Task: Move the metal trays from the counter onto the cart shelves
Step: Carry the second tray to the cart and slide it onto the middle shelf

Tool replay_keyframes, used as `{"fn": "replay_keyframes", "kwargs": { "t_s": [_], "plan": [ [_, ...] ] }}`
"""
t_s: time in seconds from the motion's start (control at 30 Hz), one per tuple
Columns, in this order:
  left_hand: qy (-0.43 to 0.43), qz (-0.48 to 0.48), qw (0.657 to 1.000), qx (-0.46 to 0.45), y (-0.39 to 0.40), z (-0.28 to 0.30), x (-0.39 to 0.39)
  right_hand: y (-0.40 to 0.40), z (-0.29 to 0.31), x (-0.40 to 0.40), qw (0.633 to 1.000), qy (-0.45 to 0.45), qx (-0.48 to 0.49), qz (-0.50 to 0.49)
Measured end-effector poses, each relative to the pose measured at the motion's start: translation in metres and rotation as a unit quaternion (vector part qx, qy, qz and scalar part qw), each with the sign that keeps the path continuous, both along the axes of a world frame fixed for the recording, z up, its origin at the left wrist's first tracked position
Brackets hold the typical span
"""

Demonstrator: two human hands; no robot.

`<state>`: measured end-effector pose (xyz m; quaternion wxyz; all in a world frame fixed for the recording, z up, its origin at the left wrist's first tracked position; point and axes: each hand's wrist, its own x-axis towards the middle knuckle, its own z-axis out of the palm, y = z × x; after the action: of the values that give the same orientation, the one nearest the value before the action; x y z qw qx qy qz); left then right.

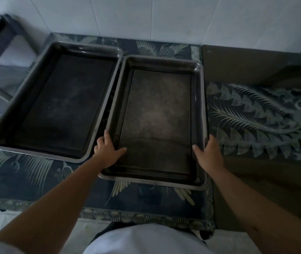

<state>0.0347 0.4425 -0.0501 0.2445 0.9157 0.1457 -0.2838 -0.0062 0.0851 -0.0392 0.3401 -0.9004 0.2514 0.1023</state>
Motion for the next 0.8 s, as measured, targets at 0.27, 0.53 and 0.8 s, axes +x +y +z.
{"fn": "replay_keyframes", "kwargs": {
  "t_s": [0.27, 0.53, 0.8],
  "plan": [
    [-0.008, 0.093, 0.993, -0.066, -0.001, -0.004, -0.038, -0.011, -0.022, -0.018, 0.991, 0.005, 0.059, -0.123],
    [0.049, 0.099, 0.993, -0.040, 0.024, -0.006, -0.072, -0.033, -0.025, -0.070, 0.963, 0.087, 0.224, -0.124],
    [0.009, 0.226, 0.962, -0.153, 0.014, -0.004, -0.012, -0.019, -0.019, -0.029, 0.956, 0.060, 0.209, -0.196]
  ]
}}
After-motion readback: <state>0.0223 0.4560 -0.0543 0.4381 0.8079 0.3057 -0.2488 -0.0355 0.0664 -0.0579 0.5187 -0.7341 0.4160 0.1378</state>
